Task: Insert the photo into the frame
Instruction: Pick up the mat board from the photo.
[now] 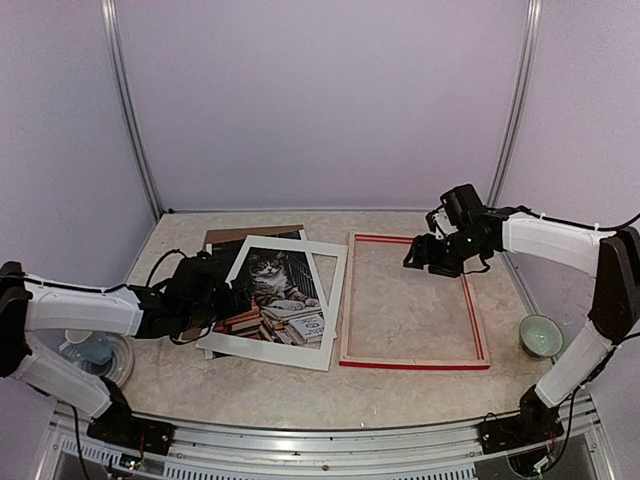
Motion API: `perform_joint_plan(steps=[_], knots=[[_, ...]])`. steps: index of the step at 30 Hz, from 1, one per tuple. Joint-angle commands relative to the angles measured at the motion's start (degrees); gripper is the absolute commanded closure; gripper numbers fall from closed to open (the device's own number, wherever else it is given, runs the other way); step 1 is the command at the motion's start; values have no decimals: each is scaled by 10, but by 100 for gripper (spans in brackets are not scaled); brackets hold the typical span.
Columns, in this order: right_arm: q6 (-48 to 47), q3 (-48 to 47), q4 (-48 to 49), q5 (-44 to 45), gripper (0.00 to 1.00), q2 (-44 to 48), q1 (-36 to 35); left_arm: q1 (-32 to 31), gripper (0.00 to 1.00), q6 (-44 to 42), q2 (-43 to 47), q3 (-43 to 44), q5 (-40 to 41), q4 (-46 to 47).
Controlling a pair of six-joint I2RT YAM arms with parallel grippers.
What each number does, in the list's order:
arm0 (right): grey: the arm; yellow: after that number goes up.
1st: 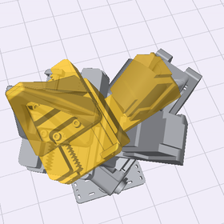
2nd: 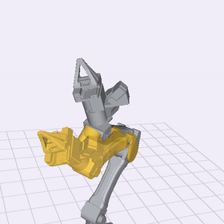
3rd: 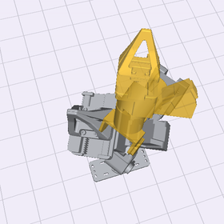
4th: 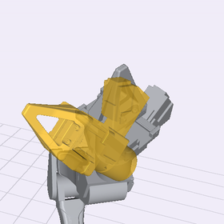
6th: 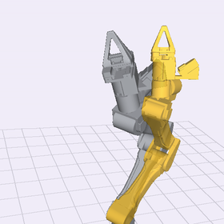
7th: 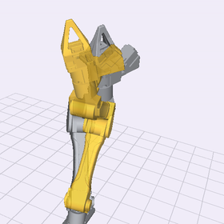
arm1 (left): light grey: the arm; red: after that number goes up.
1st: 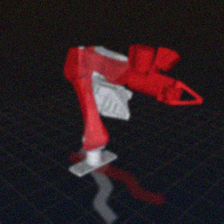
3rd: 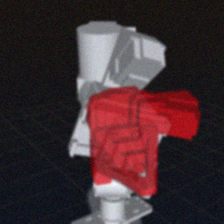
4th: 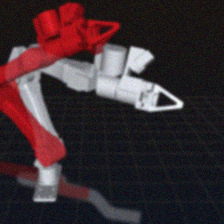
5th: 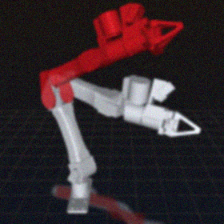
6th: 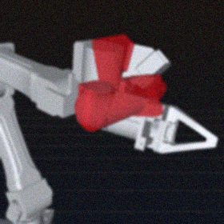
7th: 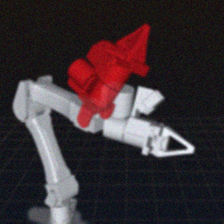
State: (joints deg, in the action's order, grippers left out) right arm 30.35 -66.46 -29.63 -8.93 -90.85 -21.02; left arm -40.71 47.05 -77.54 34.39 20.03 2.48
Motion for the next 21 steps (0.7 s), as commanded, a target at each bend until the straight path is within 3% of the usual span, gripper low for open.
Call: perform_joint_plan(steps=[1,12,21], knots=[[88,15,53,-47,27,12,-94,-34,1,-3,33,-26,15,-22],[216,-60,109,-14,16,-77,-316,-56,1,36,74,-86,11,-4],[256,-167,58,-2,12,-190,-388,-10,1,46,47,-97,-22,64]])
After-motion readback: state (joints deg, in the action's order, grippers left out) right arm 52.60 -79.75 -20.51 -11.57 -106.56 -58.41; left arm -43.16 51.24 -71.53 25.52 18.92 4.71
